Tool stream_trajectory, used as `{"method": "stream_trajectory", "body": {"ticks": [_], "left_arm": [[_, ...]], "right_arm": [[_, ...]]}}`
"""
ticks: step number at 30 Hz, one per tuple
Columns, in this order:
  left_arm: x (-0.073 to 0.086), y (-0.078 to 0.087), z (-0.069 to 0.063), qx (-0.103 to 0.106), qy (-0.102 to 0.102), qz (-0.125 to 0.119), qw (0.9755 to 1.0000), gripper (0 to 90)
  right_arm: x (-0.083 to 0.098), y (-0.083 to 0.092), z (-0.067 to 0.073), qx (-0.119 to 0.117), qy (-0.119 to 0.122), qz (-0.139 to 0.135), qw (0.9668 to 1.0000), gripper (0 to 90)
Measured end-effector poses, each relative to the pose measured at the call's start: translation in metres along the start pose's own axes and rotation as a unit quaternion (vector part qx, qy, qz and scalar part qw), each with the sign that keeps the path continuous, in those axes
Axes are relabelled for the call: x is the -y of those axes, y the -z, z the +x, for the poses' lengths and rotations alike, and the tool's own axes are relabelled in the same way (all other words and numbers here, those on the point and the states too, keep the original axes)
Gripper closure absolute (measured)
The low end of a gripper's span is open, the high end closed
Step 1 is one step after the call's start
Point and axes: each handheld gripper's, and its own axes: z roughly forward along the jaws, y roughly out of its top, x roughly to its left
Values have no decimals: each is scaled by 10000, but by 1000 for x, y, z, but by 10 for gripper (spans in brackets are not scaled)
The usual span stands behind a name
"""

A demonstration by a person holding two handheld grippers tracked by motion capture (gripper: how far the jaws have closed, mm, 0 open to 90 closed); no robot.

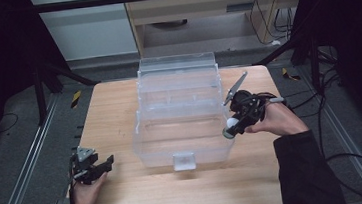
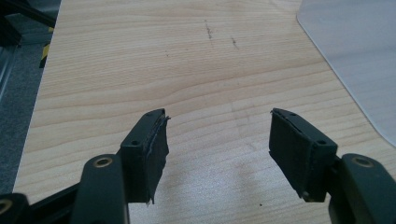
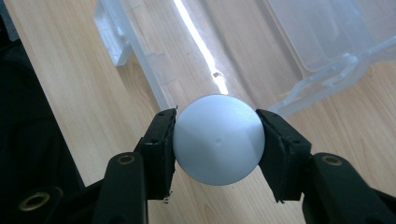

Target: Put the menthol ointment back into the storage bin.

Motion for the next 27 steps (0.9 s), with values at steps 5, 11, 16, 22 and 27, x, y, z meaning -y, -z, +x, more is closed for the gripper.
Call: {"method": "stream_trajectory", "body": {"ticks": [5,11,16,22,27], "left_arm": [[0,0,0,-4,2,-5,10000,369],[0,1,0,-9,5,-9,10000,369],[0,1,0,-9,3,-8,10000,368],[0,1,0,-10,2,-15,10000,369],[0,1,0,-12,8,-18,10000,369]], "right_arm": [[-5,-10,-2,-36,40,-24,10000,502],[-10,-25,-2,-28,91,19,10000,502],[-11,-37,-3,-34,127,43,9999,502],[-7,-49,-6,-69,67,49,9999,503],[-2,-60,-9,-77,29,105,9999,503]]}}
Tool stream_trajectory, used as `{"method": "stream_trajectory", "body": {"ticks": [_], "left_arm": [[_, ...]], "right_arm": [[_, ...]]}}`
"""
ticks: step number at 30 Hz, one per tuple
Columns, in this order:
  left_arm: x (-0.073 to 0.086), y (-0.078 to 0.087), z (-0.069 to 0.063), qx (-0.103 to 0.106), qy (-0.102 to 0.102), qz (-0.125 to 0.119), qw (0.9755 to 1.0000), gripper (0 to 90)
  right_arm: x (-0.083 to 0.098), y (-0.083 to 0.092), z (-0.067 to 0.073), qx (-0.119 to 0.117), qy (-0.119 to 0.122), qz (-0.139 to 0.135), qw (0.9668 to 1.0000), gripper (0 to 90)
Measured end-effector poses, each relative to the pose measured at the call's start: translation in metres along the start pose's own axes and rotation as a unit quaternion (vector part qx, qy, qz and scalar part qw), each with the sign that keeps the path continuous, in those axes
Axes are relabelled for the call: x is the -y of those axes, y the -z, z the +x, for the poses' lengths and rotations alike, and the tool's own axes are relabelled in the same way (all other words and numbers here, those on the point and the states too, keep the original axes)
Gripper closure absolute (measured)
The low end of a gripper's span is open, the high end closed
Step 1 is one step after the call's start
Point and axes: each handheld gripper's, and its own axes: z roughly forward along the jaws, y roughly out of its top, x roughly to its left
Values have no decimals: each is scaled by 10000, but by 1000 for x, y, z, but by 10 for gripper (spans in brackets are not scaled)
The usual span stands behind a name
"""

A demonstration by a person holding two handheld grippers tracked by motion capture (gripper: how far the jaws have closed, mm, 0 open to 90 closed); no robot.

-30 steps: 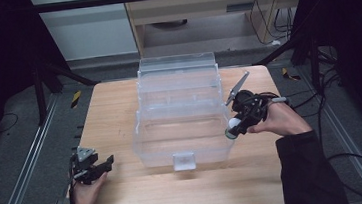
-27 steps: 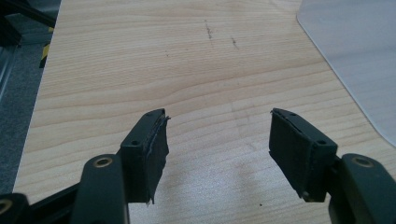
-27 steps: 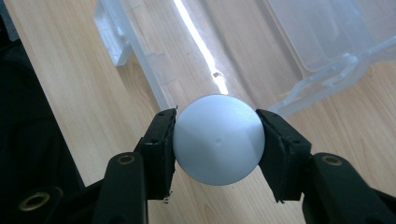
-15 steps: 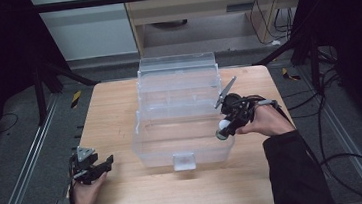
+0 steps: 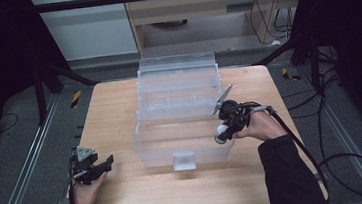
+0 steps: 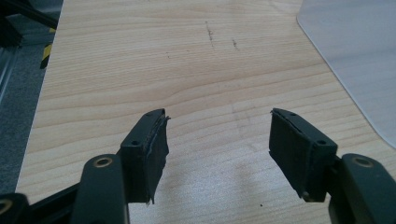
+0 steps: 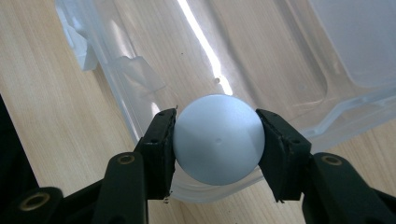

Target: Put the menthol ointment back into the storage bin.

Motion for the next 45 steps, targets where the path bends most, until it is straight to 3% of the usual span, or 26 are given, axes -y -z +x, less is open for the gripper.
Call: {"method": "stream_trajectory", "body": {"ticks": [16,30,45], "left_arm": [[0,0,0,-1,1,4,10000,369],[0,0,0,-3,-1,4,10000,369],[0,0,0,2,-1,2,10000,368]], "right_arm": [[10,-25,-2,-72,-34,145,9999,502],[13,-33,1,-164,92,135,9997,502],[13,-36,1,-113,106,200,9997,499]]}}
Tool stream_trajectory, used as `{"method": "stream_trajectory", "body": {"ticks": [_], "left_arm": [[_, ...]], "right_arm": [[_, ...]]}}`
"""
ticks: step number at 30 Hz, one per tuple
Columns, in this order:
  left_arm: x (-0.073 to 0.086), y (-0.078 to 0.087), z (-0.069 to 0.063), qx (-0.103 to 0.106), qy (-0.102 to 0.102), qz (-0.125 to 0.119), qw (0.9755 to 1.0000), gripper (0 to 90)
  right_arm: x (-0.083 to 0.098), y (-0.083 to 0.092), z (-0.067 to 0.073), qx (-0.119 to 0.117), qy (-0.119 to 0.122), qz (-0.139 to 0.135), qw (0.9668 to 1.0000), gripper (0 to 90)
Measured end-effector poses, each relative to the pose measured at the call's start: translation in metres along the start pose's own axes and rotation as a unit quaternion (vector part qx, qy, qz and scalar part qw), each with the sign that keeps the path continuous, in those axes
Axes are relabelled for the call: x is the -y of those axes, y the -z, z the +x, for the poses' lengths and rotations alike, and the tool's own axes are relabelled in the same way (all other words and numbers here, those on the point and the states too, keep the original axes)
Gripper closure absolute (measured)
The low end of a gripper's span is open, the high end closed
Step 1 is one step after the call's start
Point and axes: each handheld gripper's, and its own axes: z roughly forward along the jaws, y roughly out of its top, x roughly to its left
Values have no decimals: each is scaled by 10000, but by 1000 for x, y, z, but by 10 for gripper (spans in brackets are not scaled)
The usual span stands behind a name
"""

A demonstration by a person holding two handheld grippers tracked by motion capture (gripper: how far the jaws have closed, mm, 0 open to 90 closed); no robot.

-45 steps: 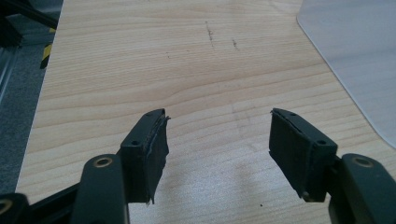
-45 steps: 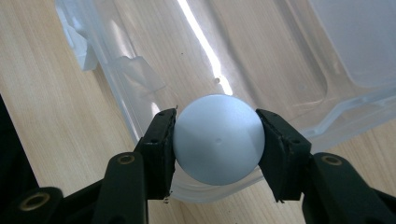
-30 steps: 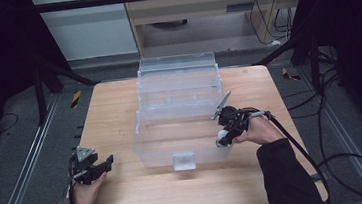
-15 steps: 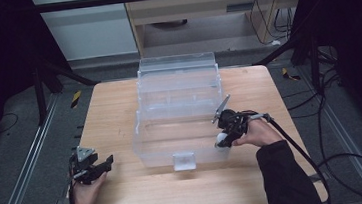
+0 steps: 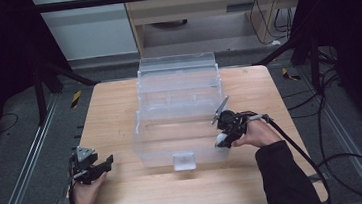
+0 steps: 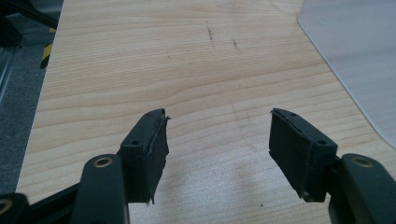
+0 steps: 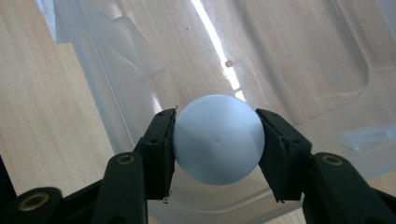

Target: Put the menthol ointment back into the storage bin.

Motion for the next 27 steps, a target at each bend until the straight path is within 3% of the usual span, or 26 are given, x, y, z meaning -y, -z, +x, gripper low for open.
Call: {"method": "stream_trajectory", "body": {"ticks": [18,24,27], "left_arm": [[0,0,0,0,0,0,10000,369],[0,0,0,-8,-1,-4,10000,368],[0,1,0,-8,0,-16,10000,369]], "right_arm": [[0,3,1,23,-67,-60,10000,483],[3,17,2,127,-207,-467,9986,402],[6,24,3,302,-330,-776,9960,338]]}}
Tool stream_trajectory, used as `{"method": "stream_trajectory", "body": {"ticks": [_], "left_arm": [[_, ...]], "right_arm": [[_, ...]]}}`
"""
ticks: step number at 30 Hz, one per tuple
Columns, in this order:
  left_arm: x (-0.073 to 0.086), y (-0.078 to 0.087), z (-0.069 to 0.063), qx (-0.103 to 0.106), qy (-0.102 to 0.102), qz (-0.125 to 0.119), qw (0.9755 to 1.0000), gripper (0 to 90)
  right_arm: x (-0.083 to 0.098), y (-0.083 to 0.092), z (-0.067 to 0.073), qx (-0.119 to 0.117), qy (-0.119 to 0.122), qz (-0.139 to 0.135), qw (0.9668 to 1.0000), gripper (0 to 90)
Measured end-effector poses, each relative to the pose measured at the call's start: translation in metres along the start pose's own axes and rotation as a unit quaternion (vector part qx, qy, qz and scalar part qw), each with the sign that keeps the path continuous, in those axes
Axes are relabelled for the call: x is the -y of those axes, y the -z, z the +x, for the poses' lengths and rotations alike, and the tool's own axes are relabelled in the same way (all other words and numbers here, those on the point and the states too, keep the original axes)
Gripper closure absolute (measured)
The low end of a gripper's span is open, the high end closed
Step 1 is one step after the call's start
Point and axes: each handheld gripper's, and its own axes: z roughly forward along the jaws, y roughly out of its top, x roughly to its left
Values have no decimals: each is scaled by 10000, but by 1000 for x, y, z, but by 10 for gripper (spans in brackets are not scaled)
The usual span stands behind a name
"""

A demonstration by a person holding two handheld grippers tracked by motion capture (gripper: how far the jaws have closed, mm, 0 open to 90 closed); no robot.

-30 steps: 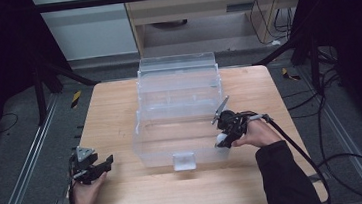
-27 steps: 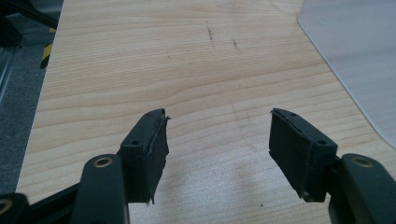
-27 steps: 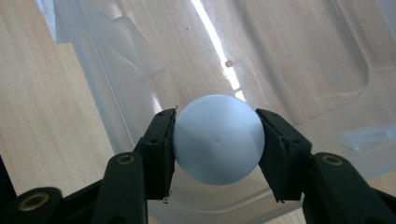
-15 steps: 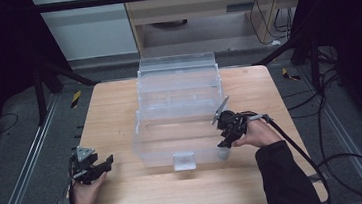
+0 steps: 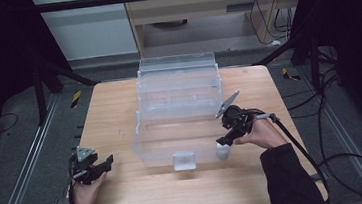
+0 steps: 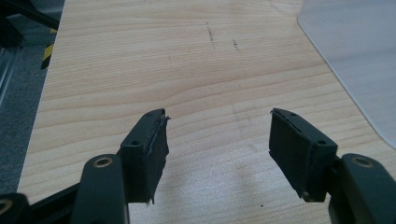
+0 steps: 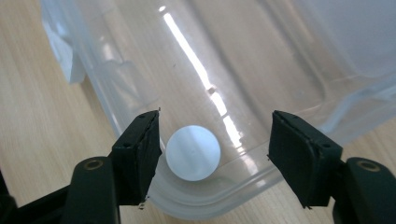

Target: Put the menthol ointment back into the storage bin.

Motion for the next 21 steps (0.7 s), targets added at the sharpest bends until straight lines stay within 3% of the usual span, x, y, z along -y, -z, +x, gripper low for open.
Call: {"method": "stream_trajectory", "body": {"ticks": [4,8,13,16,20,21], "left_arm": [[0,0,0,-2,0,-7,10000,369],[0,1,0,0,-2,-28,10000,369],[0,2,-1,-10,5,-58,10000,369],[0,2,-1,-14,-2,-71,10000,370],[0,3,-1,-6,18,-95,10000,380],[0,3,-1,-6,23,-107,9999,385]], "right_arm": [[7,12,-1,260,-425,-504,9975,299],[19,26,-3,553,-764,-976,9907,259],[40,39,-2,909,-1176,-1504,9774,218],[57,44,-2,989,-1423,-1873,9669,217],[74,43,-2,1088,-1587,-2094,9587,201],[80,43,-2,1141,-1619,-2196,9553,200]]}}
